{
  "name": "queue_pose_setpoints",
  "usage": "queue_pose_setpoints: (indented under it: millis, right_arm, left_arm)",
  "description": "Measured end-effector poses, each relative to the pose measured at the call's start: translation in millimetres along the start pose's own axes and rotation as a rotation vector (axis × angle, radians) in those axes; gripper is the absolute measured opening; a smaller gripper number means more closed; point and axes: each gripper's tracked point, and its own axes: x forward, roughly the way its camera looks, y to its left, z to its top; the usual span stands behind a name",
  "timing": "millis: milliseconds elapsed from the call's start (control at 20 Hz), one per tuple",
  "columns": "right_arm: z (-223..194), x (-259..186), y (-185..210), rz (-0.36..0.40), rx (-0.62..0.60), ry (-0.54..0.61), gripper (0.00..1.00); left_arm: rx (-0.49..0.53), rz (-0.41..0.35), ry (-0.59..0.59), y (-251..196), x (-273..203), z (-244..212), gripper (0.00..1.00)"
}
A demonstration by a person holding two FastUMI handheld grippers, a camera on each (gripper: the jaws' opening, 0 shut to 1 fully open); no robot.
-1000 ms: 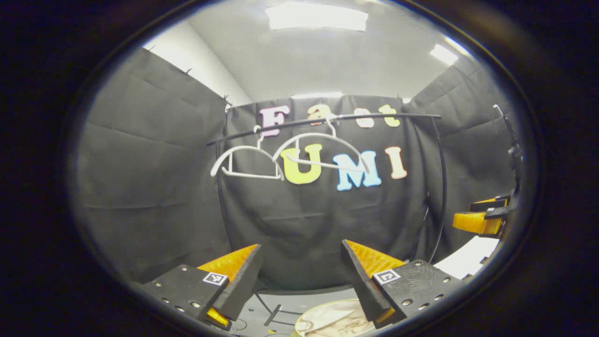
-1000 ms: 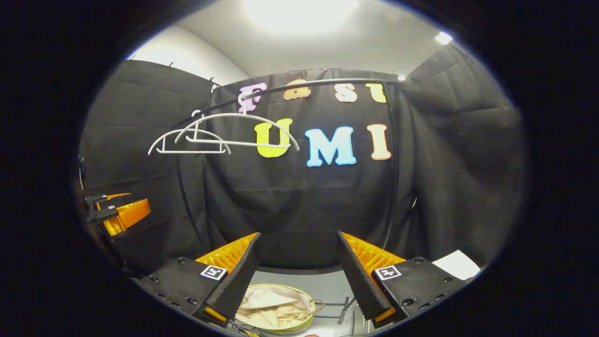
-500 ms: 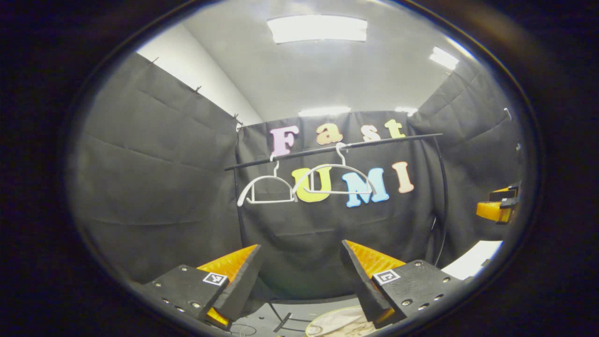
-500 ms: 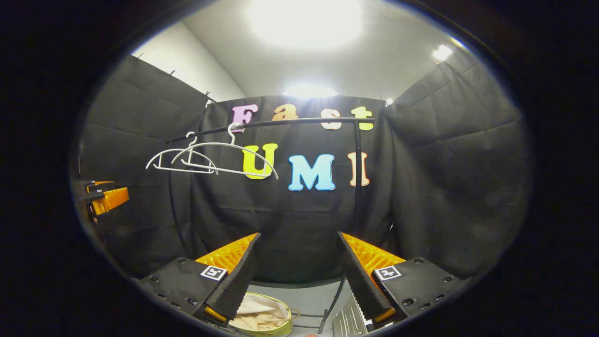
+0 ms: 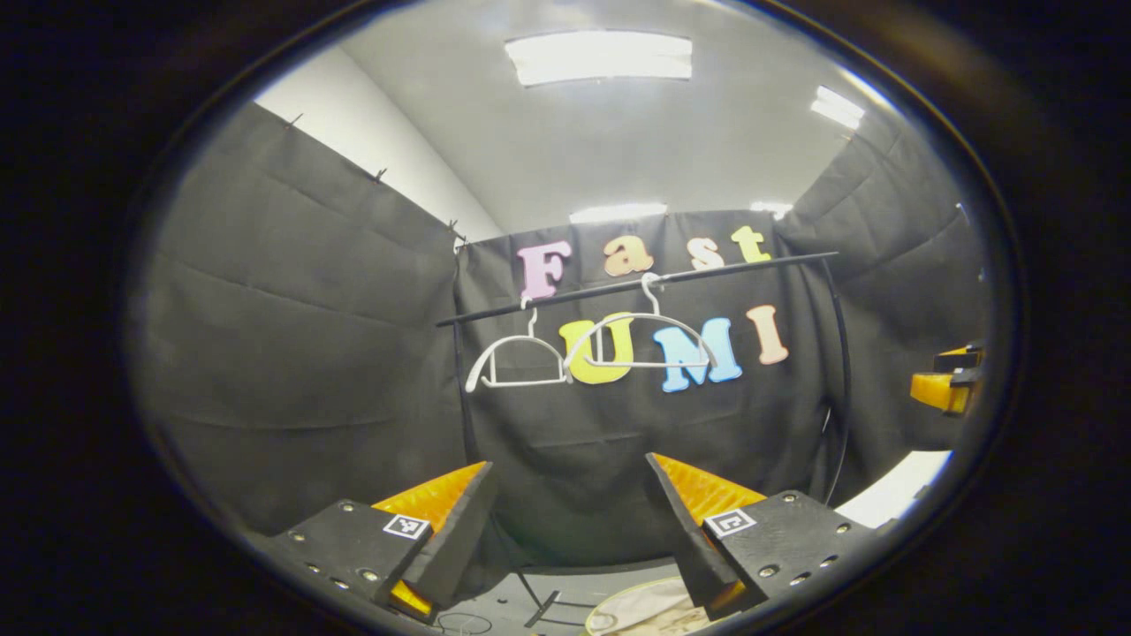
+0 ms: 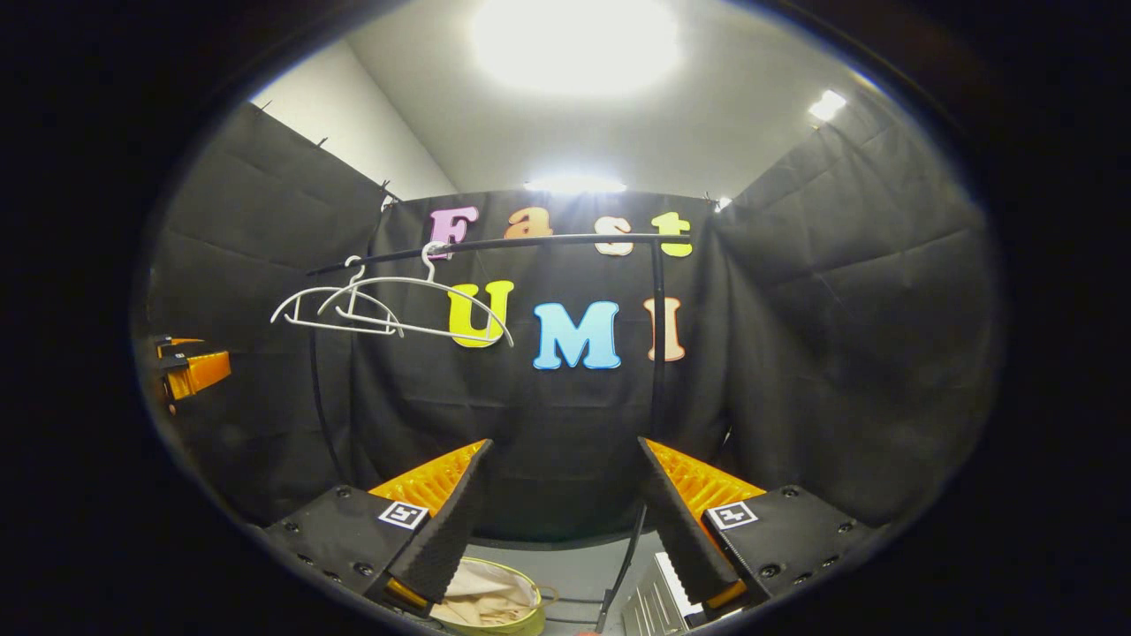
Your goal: Grasp the clothes on the hanger with both hands and then place them into the laundry hamper below.
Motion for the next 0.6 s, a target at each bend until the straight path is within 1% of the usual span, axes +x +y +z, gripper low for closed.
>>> queue_pose_setpoints:
  millis: [50,100,150,200,300,600]
  right_arm:
    - [0.1,0.0,-0.9,-0.003,0.0,-0.002,0.99]
    - [-0.2,1.2,-1.1,-0.005,0.001,-0.005,0.97]
    - [-2.3,3.1,-0.8,-0.004,-0.002,-0.002,0.98]
    - [-5.0,3.7,-1.2,-0.006,-0.004,0.006,0.97]
    - [-5.1,3.4,-1.8,-0.008,0.002,0.01,0.99]
    - [-3.4,6.7,-4.2,-0.02,-0.006,-0.001,0.98]
  left_arm:
    - [-0.002,0.002,0.0,-0.2,0.2,-0.6,0.99]
    - [-0.004,0.005,-0.002,-0.1,0.6,-0.2,0.97]
    - [-0.005,0.005,-0.003,-0.6,0.5,-0.2,0.99]
    - [-0.003,0.003,-0.004,-0.7,1.0,0.0,0.99]
    - [0.003,-0.001,-0.003,-0.8,1.2,-0.8,0.99]
    - [0.005,-0.018,-0.004,-2.7,2.7,-0.9,0.99]
